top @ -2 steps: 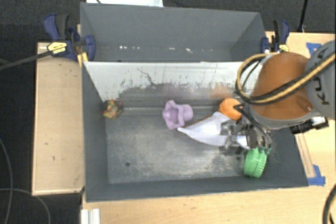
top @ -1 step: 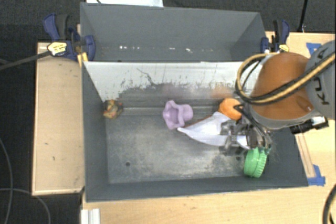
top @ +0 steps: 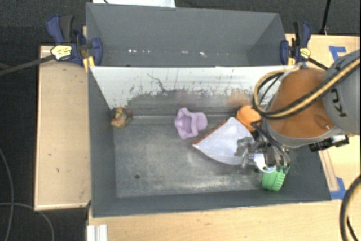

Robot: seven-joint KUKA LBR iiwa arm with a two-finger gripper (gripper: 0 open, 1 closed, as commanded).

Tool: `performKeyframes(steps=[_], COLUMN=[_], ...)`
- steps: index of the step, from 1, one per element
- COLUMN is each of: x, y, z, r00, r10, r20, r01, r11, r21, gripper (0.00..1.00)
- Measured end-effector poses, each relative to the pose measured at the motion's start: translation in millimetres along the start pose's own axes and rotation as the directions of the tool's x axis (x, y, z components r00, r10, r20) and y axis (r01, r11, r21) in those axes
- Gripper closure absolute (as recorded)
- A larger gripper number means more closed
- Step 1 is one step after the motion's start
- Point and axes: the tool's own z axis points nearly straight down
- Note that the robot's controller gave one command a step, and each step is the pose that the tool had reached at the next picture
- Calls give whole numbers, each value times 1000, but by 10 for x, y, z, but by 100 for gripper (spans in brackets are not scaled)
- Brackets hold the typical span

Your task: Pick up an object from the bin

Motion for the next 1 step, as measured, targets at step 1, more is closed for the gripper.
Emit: performKeyframes(steps=[1], x=[-20], y=[64], z=[-1650], r00=[999], r10=[-50], r20=[-1], r01=[50], r11=[999], r21=[1], gripper=[100])
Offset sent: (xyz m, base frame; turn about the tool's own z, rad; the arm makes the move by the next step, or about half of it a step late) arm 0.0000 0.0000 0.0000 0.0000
